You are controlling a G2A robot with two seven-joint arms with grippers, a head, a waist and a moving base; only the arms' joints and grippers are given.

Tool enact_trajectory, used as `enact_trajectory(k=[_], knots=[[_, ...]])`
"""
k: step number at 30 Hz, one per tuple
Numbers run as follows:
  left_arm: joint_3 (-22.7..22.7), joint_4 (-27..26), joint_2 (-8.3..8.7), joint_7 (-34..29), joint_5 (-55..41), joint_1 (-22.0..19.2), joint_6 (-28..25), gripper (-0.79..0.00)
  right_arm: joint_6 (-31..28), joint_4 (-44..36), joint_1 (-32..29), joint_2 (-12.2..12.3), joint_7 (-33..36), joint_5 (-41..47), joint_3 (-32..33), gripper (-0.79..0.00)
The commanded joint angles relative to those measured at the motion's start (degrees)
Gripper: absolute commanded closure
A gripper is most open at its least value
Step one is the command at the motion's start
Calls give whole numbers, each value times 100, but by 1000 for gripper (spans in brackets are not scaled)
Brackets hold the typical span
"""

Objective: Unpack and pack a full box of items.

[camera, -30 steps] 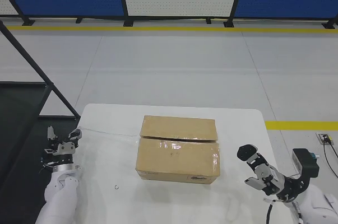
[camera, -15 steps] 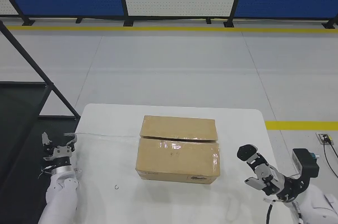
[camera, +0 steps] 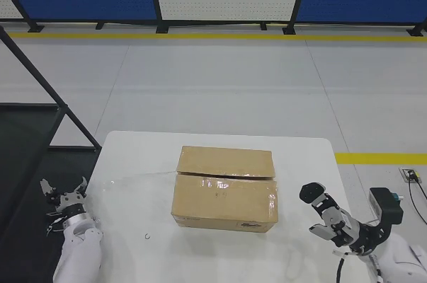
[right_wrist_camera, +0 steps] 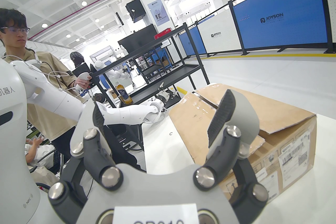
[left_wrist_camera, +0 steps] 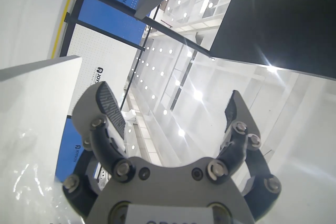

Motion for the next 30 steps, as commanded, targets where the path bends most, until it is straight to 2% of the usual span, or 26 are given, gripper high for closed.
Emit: enact_trajectory(k=[1,4,7,12,15,23,25,30], knots=[[41,-84,-31,43,25,61,-24,-785,0,0,0,0,0,0,0,-785],[112,-349,-64,-84,140,183,-125,-785,0,0,0,0,0,0,0,-785],[260,-766,-84,-548,413,401,-210,-785,0,0,0,0,0,0,0,-785],[522,-1396,20,-2249,1207,723,612,-785,0,0,0,0,0,0,0,-785],[526,-1571,102,-2951,1514,744,1031,-785,0,0,0,0,0,0,0,-785],[517,-1620,219,-4023,1755,740,1578,-785,0,0,0,0,0,0,0,-785],[515,-1512,245,-4087,1840,703,1757,-785,0,0,0,0,0,0,0,-785],[655,-1166,283,-3488,2534,372,2163,-785,0,0,0,0,0,0,0,-785]])
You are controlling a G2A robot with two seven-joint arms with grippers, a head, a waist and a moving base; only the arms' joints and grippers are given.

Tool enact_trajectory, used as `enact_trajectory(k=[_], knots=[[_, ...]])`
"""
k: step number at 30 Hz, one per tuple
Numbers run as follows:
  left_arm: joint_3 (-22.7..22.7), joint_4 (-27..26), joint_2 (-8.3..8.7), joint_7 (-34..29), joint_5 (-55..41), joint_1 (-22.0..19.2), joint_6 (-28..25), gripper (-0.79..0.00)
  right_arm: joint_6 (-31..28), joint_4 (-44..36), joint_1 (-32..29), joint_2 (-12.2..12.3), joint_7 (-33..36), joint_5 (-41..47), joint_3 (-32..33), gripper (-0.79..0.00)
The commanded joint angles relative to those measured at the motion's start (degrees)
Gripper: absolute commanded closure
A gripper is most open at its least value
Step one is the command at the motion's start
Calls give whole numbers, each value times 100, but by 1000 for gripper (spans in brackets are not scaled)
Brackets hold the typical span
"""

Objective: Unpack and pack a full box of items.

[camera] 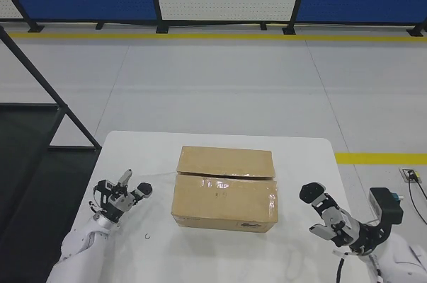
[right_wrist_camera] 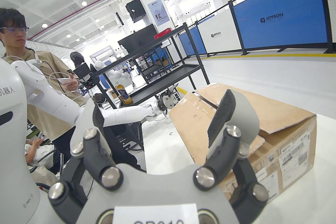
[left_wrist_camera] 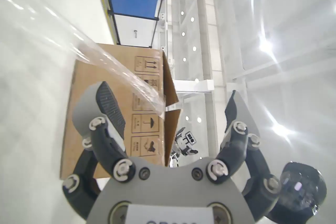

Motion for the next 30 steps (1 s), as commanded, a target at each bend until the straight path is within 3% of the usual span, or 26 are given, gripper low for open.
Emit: enact_trajectory(k=[1,12,22,30], knots=[[78,117,-1,271,228,-155,152,-785,0,0,0,0,0,0,0,-785],[390,728,-19,741,755,-733,687,-785,0,0,0,0,0,0,0,-785],[387,1039,-111,1325,326,-1073,439,-785,0,0,0,0,0,0,0,-785],[304,984,-166,1522,-101,-1073,19,-785,0,0,0,0,0,0,0,-785]])
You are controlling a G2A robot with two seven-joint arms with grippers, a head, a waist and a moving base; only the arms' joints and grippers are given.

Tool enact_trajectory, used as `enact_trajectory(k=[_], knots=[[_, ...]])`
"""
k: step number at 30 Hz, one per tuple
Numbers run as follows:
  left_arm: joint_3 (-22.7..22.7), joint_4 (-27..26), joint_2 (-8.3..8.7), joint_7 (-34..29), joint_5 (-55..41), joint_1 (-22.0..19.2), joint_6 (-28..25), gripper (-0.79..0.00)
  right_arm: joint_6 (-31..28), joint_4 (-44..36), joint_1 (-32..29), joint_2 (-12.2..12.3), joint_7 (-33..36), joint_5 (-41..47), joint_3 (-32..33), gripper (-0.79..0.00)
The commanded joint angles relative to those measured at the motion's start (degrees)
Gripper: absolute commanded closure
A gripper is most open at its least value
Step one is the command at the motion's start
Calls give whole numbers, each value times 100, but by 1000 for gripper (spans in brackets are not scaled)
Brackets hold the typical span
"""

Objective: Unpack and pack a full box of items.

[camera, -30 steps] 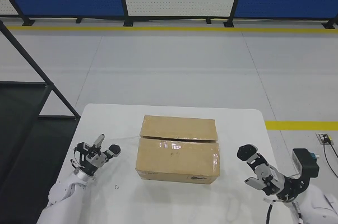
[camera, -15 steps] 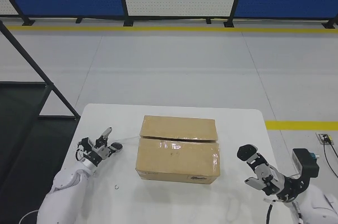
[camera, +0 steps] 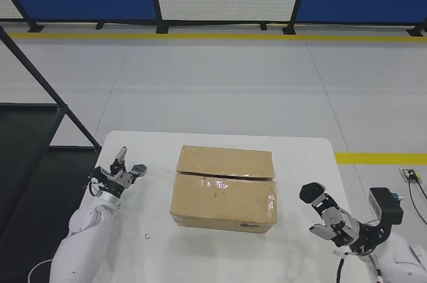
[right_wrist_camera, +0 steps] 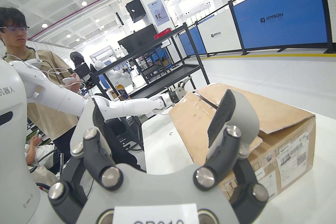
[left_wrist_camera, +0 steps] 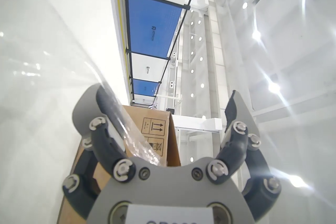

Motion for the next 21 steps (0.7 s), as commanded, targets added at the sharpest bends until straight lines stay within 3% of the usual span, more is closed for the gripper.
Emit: enact_trajectory(k=[1,9,21], knots=[[-39,-52,-7,12,-119,45,-149,-785,0,0,0,0,0,0,0,-785],[-169,-356,-2,95,-283,314,-706,-785,0,0,0,0,0,0,0,-785],[-426,-458,13,409,-735,290,-602,-785,0,0,0,0,0,0,0,-785]])
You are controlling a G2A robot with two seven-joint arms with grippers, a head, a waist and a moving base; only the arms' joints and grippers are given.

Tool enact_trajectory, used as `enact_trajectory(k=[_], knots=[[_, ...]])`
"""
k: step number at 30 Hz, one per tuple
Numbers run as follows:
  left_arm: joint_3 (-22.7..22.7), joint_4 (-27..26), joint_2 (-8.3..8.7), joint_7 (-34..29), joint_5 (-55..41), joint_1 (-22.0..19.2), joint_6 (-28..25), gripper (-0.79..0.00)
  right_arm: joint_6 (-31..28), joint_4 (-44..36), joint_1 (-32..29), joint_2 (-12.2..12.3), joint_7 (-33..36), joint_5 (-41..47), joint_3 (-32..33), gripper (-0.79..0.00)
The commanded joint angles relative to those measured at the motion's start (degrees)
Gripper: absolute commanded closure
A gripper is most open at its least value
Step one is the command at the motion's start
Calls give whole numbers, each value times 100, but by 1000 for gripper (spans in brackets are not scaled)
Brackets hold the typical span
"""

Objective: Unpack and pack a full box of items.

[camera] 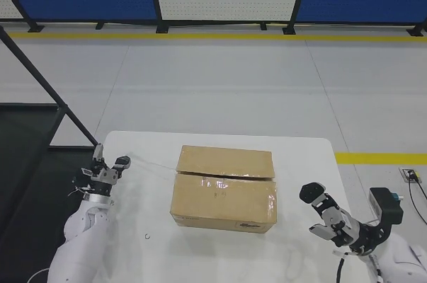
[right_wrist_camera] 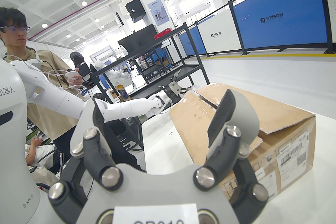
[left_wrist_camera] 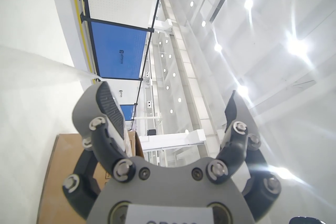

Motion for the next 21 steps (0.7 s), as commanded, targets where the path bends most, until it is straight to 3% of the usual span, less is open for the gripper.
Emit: enact_trajectory(k=[1,14,21], knots=[[-43,33,4,45,-83,-45,75,-785,0,0,0,0,0,0,0,-785],[-136,430,26,77,-190,-332,369,-785,0,0,0,0,0,0,0,-785],[70,538,9,-183,136,-286,459,-785,0,0,0,0,0,0,0,-785]])
